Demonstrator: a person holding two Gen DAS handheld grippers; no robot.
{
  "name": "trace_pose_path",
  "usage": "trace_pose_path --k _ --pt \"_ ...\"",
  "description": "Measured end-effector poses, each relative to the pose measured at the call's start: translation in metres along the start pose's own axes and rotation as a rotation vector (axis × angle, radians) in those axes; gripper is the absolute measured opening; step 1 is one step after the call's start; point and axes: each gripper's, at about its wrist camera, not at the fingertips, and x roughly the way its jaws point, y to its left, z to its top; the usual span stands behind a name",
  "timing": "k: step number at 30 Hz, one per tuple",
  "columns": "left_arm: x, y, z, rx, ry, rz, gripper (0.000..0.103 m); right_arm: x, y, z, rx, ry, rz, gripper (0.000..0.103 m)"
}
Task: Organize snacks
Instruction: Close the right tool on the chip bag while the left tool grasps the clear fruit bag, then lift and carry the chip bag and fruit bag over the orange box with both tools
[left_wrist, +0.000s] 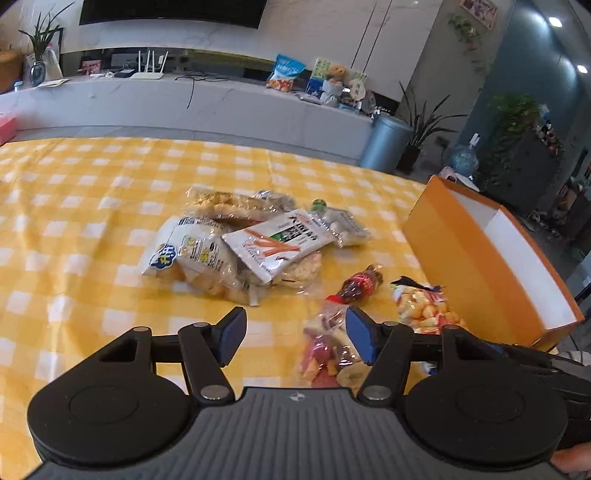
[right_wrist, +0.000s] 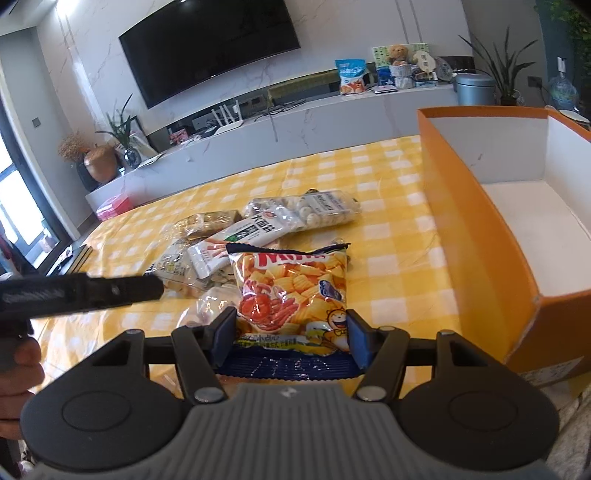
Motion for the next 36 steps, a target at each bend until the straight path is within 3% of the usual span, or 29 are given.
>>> trace_pose_path --k 2,6,9,12,15,20,23,26,36 --pt "0.001 0.000 -0.001 0.004 0.026 -0.018 0.092 0.000 -0.004 -0.001 0.013 0.006 -0.004 0.061" --pt "-0.001 -0.009 -0.012 0.046 0.042 -0.107 0.102 0.004 -0.013 -0.002 0.056 0.040 -0.032 0.061" --pt "0.010 -0.026 -0.023 0.107 0.095 -0.112 0.102 0.006 -0.018 -0.003 0.076 0.059 -0.043 0.061" --pt "0.024 -0.040 -0.031 0.172 0.115 -0.071 0.102 0.006 -0.016 -0.004 0.065 0.060 -0.052 0.060" --pt "0.036 -0.040 -0.029 0.159 0.121 -0.059 0.103 0.009 -0.019 -0.005 0.069 0.063 -0.114 0.060" --pt "0.054 -0.030 -0.024 0.106 0.157 -0.053 0.103 0.006 -0.028 -0.003 0.121 0.063 -0.096 0.059" --pt "0.062 -0.032 -0.027 0.114 0.178 -0.035 0.102 0.006 -0.026 -0.003 0.117 0.066 -0.072 0.059" --pt "0.067 -0.038 -0.028 0.125 0.197 -0.026 0.081 0.005 -0.025 -0.003 0.109 0.062 -0.079 0.059" --pt "0.055 -0.045 -0.033 0.146 0.163 0.068 0.076 0.002 -0.023 -0.002 0.106 0.051 -0.060 0.059"
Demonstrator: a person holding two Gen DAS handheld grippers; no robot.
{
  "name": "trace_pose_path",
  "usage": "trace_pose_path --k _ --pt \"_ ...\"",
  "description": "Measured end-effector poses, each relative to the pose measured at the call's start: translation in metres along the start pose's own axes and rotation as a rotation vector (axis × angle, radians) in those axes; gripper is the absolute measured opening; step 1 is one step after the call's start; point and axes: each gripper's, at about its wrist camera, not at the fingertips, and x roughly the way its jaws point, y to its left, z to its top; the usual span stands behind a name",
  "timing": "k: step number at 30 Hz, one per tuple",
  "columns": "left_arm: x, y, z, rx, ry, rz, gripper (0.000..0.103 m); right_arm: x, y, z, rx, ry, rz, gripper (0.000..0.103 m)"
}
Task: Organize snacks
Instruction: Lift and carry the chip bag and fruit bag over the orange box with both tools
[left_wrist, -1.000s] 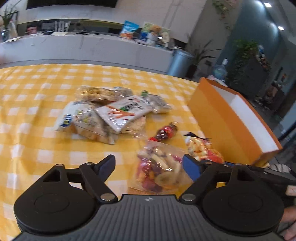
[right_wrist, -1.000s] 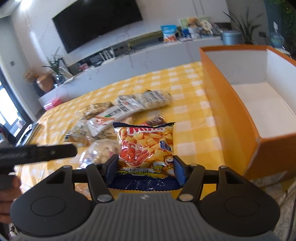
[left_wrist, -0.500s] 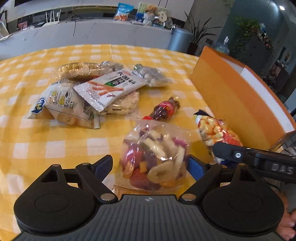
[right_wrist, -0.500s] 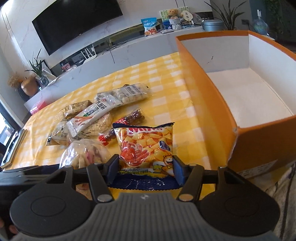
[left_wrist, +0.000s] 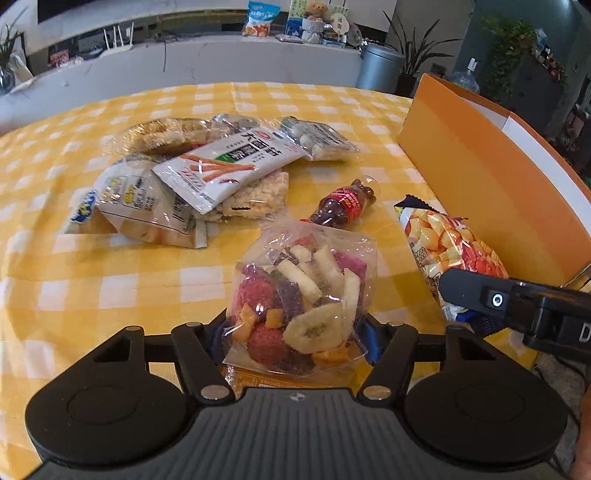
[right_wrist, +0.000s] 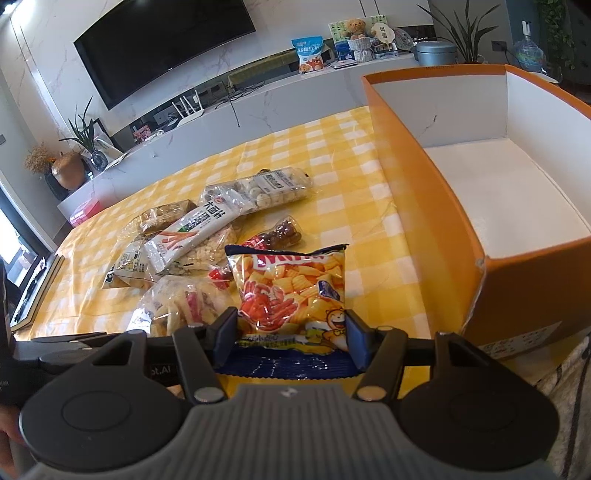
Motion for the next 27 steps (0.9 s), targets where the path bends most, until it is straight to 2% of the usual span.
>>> trace_pose_path --k 3,6,8,10,15,19,24,27 --pt "-0.016 0.003 -0.001 -0.011 -0.034 -0.002 0.076 -0.010 0.002 0.002 0.010 -0.025 0.039 0.059" --pt "-0.038 0.008 0.001 -0.058 -0.074 -0.024 0.076 -0.035 0.001 0.011 0.031 -0.058 0.133 0.059" --pt "-0.051 0.010 0.008 -0.087 -0.106 -0.049 0.076 -0.058 -0.003 0.019 0.041 -0.104 0.193 0.059" --pt "-0.064 0.008 0.018 -0.117 -0.143 -0.077 0.076 -0.080 -0.011 0.029 0.040 -0.163 0.207 0.059" --pt "-0.082 -0.009 0.045 -0.166 -0.217 -0.158 0.076 -0.117 -0.047 0.050 0.049 -0.257 0.147 0.059" --pt "-0.084 -0.033 0.062 -0.152 -0.245 -0.231 0.076 -0.127 -0.084 0.053 0.111 -0.309 0.021 0.059" --pt "-0.069 -0.071 0.081 -0.115 -0.225 -0.312 0.076 -0.124 -0.120 0.047 0.170 -0.307 -0.040 0.060" --pt "-0.053 -0.093 0.093 -0.117 -0.164 -0.333 0.076 -0.124 -0.131 0.045 0.197 -0.314 -0.041 0.060"
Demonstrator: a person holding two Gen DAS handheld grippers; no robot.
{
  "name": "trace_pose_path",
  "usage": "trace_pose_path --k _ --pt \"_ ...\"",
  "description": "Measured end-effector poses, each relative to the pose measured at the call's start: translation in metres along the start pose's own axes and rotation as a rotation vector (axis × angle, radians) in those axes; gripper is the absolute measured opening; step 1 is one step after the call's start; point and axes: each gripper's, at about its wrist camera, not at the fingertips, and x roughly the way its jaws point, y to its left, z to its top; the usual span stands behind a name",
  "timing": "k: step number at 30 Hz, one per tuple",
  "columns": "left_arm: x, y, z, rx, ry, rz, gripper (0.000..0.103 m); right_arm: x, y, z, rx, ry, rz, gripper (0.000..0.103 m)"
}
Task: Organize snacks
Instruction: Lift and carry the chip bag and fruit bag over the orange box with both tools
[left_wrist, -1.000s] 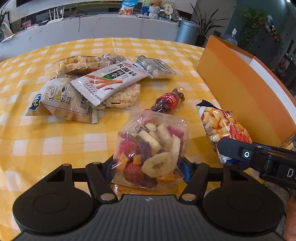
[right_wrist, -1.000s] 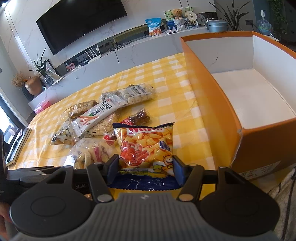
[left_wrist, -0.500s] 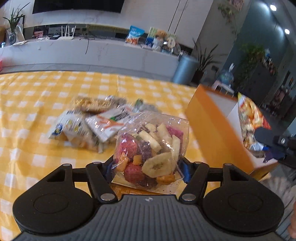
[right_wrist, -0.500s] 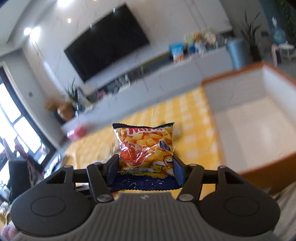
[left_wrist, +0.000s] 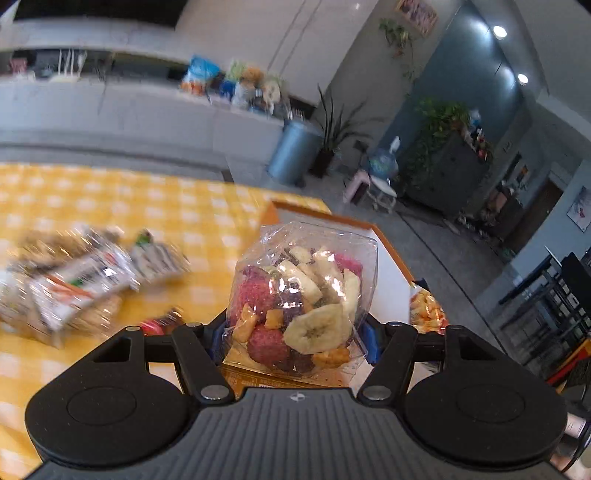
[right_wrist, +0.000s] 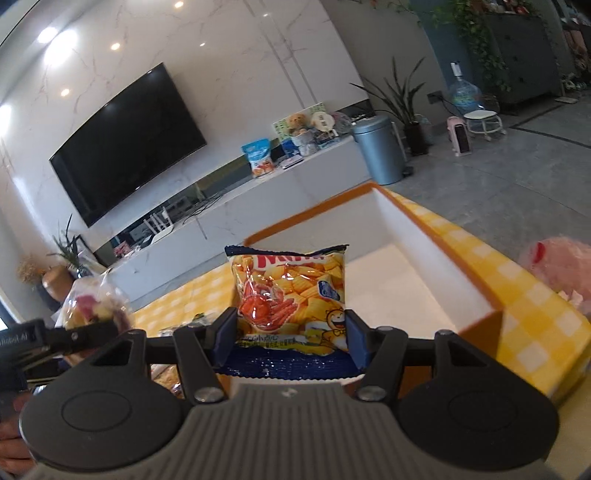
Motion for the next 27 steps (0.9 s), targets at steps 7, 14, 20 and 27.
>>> trace_pose_path --k 7,14,20,27 --pt "0.044 -0.018 -0.001 -0.016 0.079 -0.021 0.076 0.004 -0.017 -0.001 0.058 -0.006 0.018 0.060" --pt "0.061 -0.019 -0.010 -0.065 0.127 0.002 0.075 0.016 -0.029 0.004 0.116 -0.001 0.056 0.060" --pt "0.062 -0.031 -0.005 -0.066 0.107 -0.079 0.075 0.012 -0.029 0.000 0.159 -0.028 0.045 0.060" --pt "0.077 -0.055 -0.009 -0.003 0.078 -0.050 0.075 -0.002 -0.043 -0.004 0.243 -0.130 0.004 0.060"
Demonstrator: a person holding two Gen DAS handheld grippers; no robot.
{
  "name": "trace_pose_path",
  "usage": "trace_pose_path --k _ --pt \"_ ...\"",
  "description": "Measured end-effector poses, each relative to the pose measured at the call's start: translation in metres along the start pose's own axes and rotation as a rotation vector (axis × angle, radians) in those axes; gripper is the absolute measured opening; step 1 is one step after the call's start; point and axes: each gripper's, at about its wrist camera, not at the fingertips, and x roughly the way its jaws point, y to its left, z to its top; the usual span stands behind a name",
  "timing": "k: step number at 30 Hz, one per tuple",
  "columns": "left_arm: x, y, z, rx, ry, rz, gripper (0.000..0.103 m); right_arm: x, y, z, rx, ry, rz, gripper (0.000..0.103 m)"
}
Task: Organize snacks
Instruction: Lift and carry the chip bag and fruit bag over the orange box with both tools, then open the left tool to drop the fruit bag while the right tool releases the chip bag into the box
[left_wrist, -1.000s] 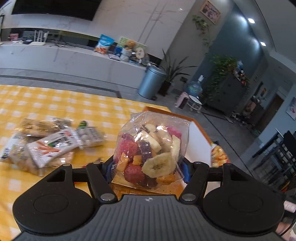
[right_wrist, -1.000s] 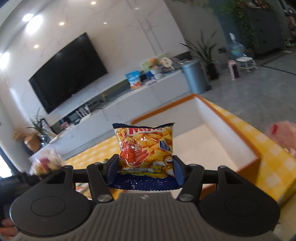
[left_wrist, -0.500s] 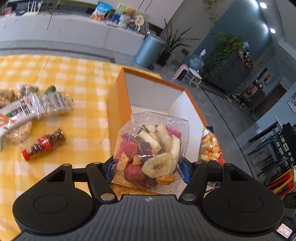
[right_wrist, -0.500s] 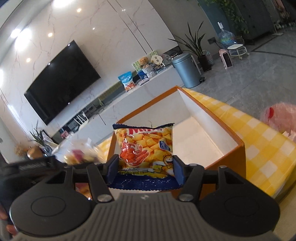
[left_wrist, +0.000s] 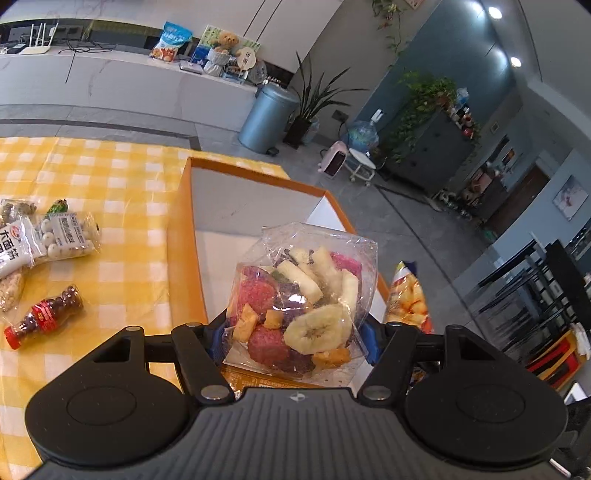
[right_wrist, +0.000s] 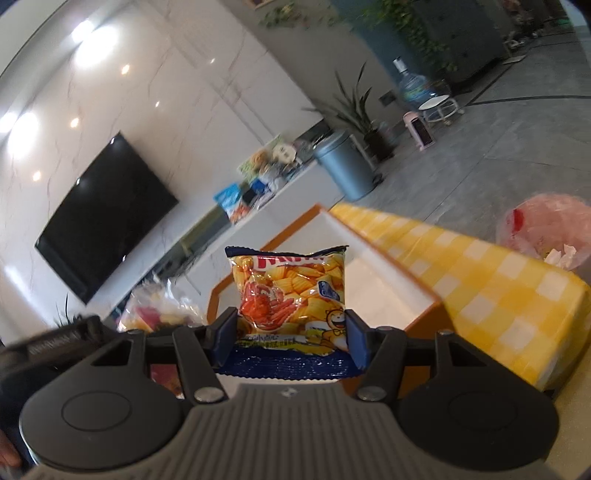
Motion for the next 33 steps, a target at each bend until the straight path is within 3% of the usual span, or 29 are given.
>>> trace_pose_path --k 15,20,22,26,33 --pt "0.010 -0.020 -0.024 0.132 -0.023 0.124 0.080 0.011 -0.008 0.004 0.015 0.030 0.035 0.060" --pt "0.003 -0.023 -0.027 0.175 -0.025 0.092 0.090 0.012 -0.010 0.004 0.013 0.031 0.034 0.060" --pt "-0.004 -0.024 -0.027 0.200 -0.058 0.055 0.089 0.012 -0.010 0.004 0.010 0.031 0.034 0.060" --pt "-0.019 -0.026 -0.024 0.259 -0.075 0.058 0.091 0.011 -0.012 0.003 0.025 0.036 0.040 0.060" --pt "-0.052 -0.015 -0.020 0.234 -0.128 0.085 0.092 0.011 -0.006 0.002 -0.023 0.053 0.024 0.060"
